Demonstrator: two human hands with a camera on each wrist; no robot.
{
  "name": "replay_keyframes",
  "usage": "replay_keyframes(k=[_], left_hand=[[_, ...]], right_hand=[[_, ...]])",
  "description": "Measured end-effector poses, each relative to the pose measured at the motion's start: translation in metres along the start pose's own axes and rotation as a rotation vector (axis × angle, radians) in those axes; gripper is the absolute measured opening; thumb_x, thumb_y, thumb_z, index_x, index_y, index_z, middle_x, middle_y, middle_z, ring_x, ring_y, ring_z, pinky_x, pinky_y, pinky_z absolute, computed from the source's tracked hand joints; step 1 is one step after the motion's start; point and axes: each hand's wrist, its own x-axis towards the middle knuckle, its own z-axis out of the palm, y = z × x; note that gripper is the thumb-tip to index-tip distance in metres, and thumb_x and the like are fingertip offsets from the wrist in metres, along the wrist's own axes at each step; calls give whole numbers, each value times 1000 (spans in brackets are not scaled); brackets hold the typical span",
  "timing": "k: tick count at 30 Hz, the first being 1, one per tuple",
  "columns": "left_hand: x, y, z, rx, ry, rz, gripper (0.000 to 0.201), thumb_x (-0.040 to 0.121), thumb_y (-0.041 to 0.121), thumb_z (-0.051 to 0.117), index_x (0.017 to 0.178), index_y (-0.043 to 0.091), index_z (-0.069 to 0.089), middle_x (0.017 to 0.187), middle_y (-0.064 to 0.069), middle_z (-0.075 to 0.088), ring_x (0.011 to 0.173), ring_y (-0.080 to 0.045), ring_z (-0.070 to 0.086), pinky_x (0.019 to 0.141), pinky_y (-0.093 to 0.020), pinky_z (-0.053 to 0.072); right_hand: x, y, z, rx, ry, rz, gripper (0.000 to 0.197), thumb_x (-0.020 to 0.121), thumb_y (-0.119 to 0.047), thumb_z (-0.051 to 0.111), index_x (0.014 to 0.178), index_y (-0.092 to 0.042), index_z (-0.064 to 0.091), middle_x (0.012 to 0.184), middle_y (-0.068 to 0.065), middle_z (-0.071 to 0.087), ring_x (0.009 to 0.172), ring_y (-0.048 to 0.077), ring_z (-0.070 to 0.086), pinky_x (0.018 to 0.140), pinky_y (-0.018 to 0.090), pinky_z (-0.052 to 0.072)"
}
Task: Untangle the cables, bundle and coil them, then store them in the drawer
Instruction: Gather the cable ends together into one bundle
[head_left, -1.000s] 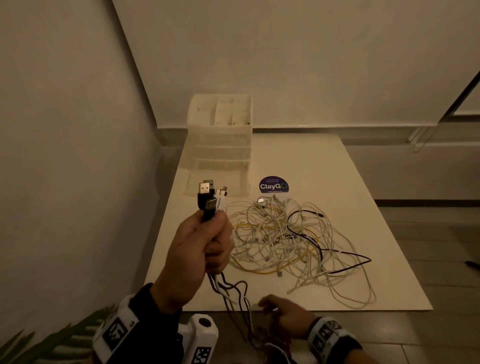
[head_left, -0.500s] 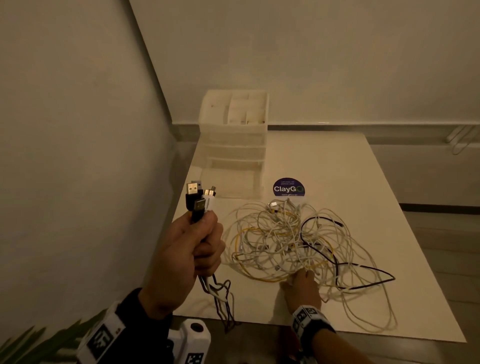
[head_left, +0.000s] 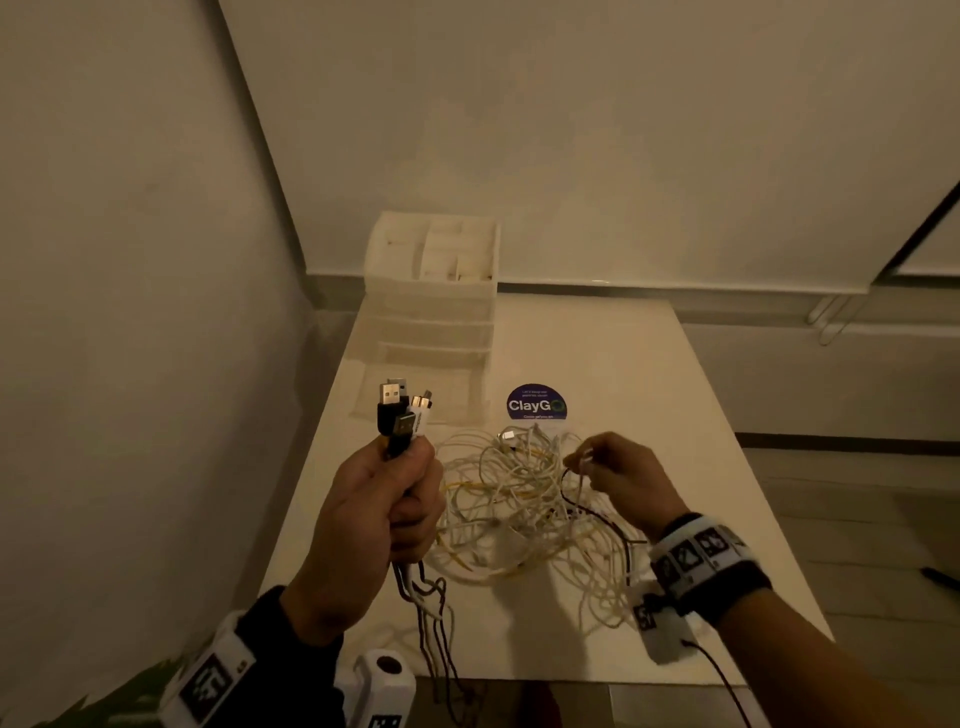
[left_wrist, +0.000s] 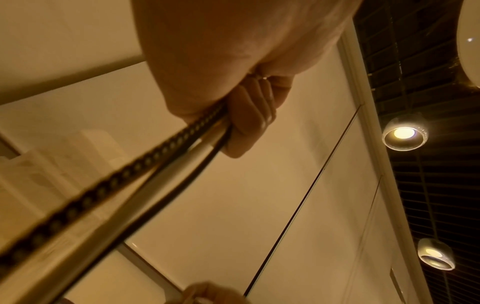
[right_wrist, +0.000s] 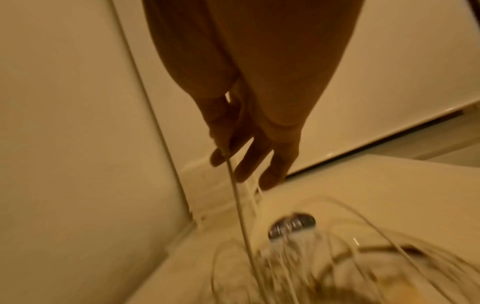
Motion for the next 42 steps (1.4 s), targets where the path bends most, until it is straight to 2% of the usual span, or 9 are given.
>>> replay_keyframes(k=[5,10,13,18,25,29,33,39,42], left_hand=[[0,4,3,-23,-8,23,32,88,24,49,60,15,40,50,0,25,40,-10,17,40,-20,16],[0,7,5,10,36,57,36,83,41,57,63,15,43,52,0,27,41,-12,19,39,-21,20],[3,7,9,78,99,132,36,92,37,47,67,12,39,58,-6,23,41,-15,22,40,-26,33],[12,4,17,32,158,141,38,95,42,47,81,6,45,56,1,24,43,-11,18,40,-23,22],[19,-11,29,167,261,141,27,87,33,57,94,7,63,56,2,49,44,-10,41,42,-21,35],[24,-19,35,178,265,136,28,89,33,59,88,5,64,51,5,45,40,-10,34,41,-22,32],[31,-23,42,182,296,98,34,90,31,53,91,-1,63,57,-2,58,47,-12,53,46,-22,45],[57,-13,26,64,435,131,36,93,43,42,71,16,50,61,-1,44,51,-14,38,47,-27,33],[65,-5,17,-50,415,163,36,101,34,35,73,14,45,60,-2,45,57,-20,51,52,-33,47]], right_hand=[[11,-100,-42,430,41,-106,14,98,-2,45,102,-11,54,91,11,61,81,29,63,78,53,51],[5,-204,-68,466,95,-411,27,100,-11,43,123,-17,56,83,9,58,66,19,50,61,32,46],[-16,-234,-51,443,17,-505,28,96,-11,50,123,-17,57,73,7,59,60,21,47,53,30,42],[-62,-200,21,389,-53,-419,20,84,-16,64,93,-2,54,74,15,70,48,25,50,46,34,42],[-86,-159,72,526,5,-262,10,90,-6,61,93,-9,69,77,12,70,64,27,65,63,47,56],[-86,-152,75,552,119,-198,2,86,-9,66,88,-10,65,80,15,68,72,37,65,67,58,56],[-80,-144,68,468,153,-196,16,82,-10,71,82,-11,55,74,9,65,63,26,65,58,37,56],[-87,-100,70,-1,-148,-312,10,94,-28,57,87,-29,64,69,-6,66,56,3,60,57,13,44],[-86,-70,62,-116,-243,-353,18,95,-35,48,96,-44,64,63,-9,62,58,2,60,62,12,46]])
